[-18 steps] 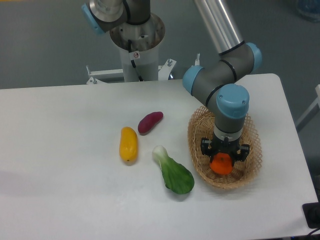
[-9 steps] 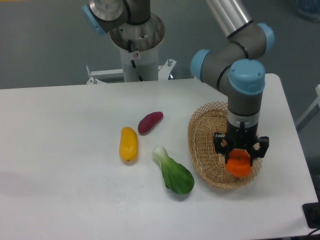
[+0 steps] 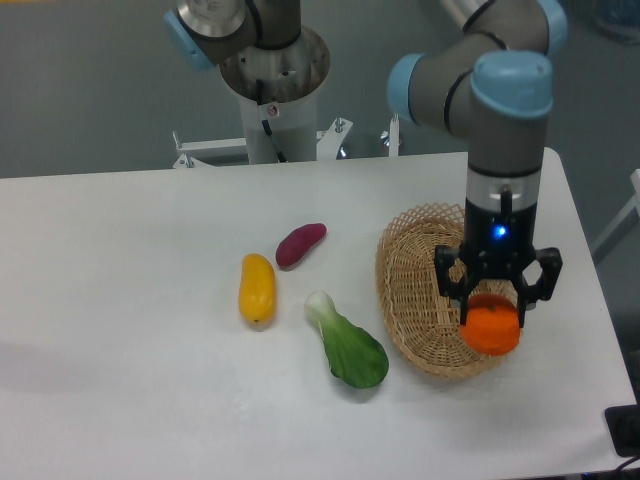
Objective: Pick up the orange from the basket
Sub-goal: 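Lift the grasped orange up out of the basket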
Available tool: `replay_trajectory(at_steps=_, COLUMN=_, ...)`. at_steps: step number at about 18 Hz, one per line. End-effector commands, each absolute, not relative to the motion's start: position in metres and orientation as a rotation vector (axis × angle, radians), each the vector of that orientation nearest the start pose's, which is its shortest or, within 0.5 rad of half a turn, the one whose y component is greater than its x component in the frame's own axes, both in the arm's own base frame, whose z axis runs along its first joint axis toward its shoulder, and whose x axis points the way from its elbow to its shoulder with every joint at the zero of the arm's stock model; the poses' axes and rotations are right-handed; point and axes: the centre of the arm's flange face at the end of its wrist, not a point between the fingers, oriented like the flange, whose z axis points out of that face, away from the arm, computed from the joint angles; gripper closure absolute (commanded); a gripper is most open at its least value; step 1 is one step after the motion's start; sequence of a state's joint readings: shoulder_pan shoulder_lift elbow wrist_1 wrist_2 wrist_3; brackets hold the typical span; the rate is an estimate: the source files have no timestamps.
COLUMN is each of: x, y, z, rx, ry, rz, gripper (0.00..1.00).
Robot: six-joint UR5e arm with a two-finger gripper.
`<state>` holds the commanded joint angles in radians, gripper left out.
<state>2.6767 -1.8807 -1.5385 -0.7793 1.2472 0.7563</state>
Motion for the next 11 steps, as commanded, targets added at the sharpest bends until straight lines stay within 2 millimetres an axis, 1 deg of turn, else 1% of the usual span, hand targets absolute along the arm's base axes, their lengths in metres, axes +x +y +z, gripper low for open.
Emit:
replay_trajectory(at_steps=1, x=-0.4992, y=0.4273, z=0.4343, rx=-2.538, ry=-0.348, rz=0.306, gripper=0.33)
replay_trajectory(at_steps=2, x=-0.4995, y=0.4251, z=0.4372, rx=-2.536, ry=-0.35, rz=0.314, gripper=0.33)
replay_trajectory(at_steps=9, x=-0.5011, y=0.4232, z=0.4399, rx=-2.536, ry=-0.346, rz=0.327, gripper=0.34)
replay_trajectory(at_steps=11, x=-0.5043, y=0.4195, z=0.4401, rx=-2.536, ry=-0.345, rz=0.334, gripper=0.34)
